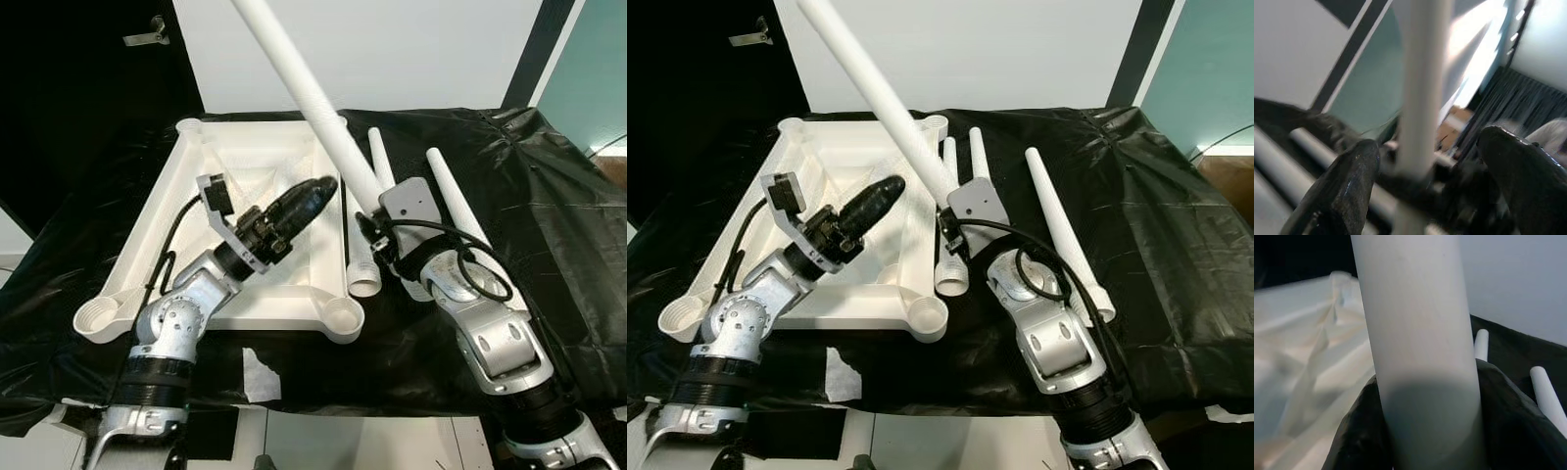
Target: Building children table
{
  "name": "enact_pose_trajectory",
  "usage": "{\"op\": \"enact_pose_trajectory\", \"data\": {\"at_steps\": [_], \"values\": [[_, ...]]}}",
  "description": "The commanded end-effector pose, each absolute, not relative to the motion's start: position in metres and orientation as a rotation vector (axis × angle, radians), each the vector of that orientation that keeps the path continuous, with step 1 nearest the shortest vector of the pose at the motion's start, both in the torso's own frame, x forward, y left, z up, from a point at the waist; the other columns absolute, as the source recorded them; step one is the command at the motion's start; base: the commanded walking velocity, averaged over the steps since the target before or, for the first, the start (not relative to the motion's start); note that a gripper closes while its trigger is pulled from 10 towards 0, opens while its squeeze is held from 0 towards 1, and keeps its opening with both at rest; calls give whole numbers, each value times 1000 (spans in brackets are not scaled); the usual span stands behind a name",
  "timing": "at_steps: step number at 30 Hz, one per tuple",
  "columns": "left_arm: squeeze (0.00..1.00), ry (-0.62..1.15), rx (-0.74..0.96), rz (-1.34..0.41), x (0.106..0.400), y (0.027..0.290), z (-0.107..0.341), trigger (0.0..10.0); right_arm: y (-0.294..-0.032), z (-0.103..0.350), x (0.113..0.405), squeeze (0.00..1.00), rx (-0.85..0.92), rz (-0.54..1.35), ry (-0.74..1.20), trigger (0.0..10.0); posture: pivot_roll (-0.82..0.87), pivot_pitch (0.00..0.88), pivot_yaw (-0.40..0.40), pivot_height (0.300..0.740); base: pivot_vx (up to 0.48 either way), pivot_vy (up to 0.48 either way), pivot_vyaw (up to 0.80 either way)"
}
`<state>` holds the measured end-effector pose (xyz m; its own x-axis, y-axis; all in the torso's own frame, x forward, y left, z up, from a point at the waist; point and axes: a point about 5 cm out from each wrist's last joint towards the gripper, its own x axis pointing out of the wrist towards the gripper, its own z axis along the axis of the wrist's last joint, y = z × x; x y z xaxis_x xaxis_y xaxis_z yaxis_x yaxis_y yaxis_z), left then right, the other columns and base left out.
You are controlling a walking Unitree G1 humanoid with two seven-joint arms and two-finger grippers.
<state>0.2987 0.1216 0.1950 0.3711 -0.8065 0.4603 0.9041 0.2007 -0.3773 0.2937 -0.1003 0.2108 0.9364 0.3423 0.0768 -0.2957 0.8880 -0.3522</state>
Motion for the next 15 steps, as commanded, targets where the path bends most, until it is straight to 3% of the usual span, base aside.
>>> {"op": "enact_pose_trajectory", "data": {"at_steps": [1, 11, 15], "values": [[0, -196, -609, -1305, 293, 123, 193, 10000, -102, 215, 293, 0, -298, 329, -170, 10000, -107, 0, 46, 740, 0, 0, 0], [0, -101, -510, -1337, 290, 137, 172, 10000, -110, 220, 288, 0, -222, 312, -205, 10000, -113, 0, 40, 740, 0, 0, 0], [0, 21, -393, -1439, 276, 144, 158, 10000, -115, 220, 288, 0, -221, 298, -208, 10000, -118, 0, 40, 740, 0, 0, 0]]}}
